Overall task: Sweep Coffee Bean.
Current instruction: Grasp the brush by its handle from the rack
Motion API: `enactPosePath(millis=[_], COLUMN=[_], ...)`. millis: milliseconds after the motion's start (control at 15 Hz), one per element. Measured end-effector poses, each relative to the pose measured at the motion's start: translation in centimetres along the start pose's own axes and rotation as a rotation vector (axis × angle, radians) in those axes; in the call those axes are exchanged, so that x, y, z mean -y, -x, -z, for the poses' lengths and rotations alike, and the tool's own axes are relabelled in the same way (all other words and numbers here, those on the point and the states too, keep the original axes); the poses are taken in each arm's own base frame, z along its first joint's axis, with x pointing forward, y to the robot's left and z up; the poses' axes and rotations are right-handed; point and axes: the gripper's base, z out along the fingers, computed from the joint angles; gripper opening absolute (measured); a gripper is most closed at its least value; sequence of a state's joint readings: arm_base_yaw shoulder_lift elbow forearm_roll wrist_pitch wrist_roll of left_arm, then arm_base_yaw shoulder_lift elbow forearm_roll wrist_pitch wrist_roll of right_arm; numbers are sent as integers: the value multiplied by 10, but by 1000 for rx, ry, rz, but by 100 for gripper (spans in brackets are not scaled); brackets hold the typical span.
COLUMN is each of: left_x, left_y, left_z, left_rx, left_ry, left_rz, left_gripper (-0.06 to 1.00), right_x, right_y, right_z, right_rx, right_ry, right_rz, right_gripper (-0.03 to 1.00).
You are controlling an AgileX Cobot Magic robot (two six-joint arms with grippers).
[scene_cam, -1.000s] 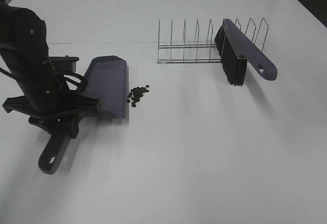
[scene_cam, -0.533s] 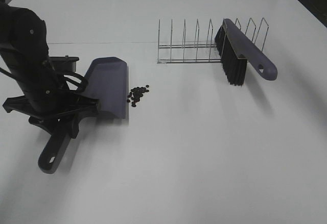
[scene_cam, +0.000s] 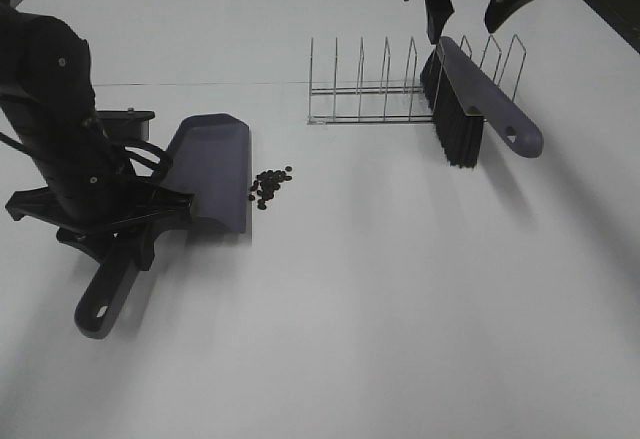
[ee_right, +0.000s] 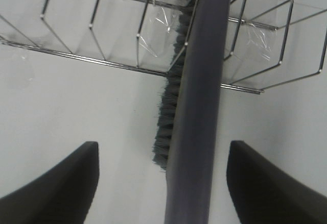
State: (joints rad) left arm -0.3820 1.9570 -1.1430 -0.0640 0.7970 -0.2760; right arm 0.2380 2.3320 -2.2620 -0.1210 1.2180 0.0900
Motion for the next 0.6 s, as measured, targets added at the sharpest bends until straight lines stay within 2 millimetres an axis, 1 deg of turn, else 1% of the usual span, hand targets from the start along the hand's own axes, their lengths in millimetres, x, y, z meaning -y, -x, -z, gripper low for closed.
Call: enactPosePath(millis=[133,267,467,600], left_x=[0,0,0,0], left_y=[1,1,1,1], left_z=[0,0,0,0], left_rx=[7,10,10,11], left_ry=[-2,-3,-3,0], left_rz=[0,0,0,-3], left_gripper=[34,34,34,34], right_x=[19,37,39,34], right_y=[-2,-4,-2,-3], right_z=[-18,-26,-30,-52], right_rx=[-35,-52,-26,-28], right_ry=[-5,9,55,85], right_rz=[-41,-81,-85,-88], right_gripper=[62,62,62,62])
